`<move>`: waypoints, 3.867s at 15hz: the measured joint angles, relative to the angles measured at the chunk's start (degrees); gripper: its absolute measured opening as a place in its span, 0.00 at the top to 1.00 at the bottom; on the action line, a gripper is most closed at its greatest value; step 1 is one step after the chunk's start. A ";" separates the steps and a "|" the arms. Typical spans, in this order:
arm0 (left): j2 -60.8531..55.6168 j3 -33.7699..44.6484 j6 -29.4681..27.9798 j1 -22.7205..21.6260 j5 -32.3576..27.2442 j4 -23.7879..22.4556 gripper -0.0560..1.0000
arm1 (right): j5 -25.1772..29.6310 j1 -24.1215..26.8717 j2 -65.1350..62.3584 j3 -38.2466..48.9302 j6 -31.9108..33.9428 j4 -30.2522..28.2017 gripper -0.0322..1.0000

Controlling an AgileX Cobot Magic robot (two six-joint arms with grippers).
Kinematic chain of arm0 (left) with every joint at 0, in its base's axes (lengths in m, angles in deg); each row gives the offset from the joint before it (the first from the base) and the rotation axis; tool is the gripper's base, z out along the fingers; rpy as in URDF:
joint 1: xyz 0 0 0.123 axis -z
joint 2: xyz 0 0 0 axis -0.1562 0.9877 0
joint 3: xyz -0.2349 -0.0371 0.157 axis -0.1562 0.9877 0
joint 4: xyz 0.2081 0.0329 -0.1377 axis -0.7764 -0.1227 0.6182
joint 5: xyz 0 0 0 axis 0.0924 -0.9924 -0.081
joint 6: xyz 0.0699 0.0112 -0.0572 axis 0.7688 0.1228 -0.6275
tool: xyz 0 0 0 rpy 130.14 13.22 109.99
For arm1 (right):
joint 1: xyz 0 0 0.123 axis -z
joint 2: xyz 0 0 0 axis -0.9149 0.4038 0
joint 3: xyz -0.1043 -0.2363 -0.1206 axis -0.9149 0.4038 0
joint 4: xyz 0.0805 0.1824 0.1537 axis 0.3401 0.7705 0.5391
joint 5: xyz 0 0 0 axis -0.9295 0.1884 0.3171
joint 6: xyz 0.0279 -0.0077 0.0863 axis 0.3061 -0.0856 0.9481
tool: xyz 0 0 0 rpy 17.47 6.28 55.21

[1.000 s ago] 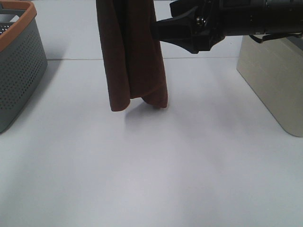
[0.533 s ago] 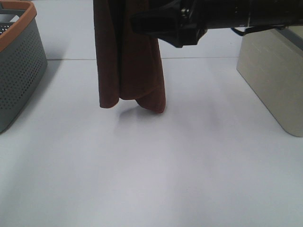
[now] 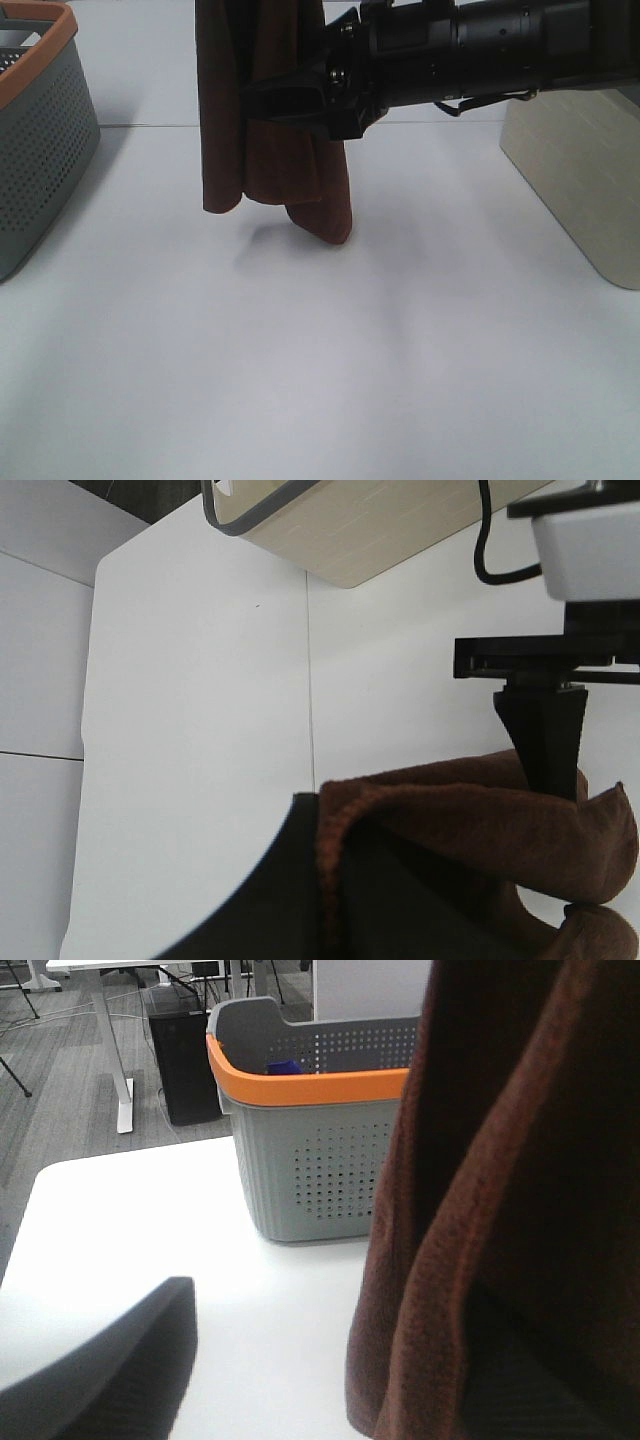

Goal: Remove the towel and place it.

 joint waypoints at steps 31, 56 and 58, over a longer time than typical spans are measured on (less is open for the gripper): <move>0.00 0.00 -2.29 0.00 0.00 0.00 0.95 | -8.08 0.00 4.81 3.27 10.37 -10.31 0.97; 15.87 0.06 -26.53 -7.51 34.78 -31.17 0.95 | -23.89 3.78 9.80 -37.59 65.72 -96.94 0.97; 18.11 0.06 -26.53 -7.45 33.92 -30.54 0.95 | -22.86 5.16 11.63 -37.59 65.20 -97.75 0.97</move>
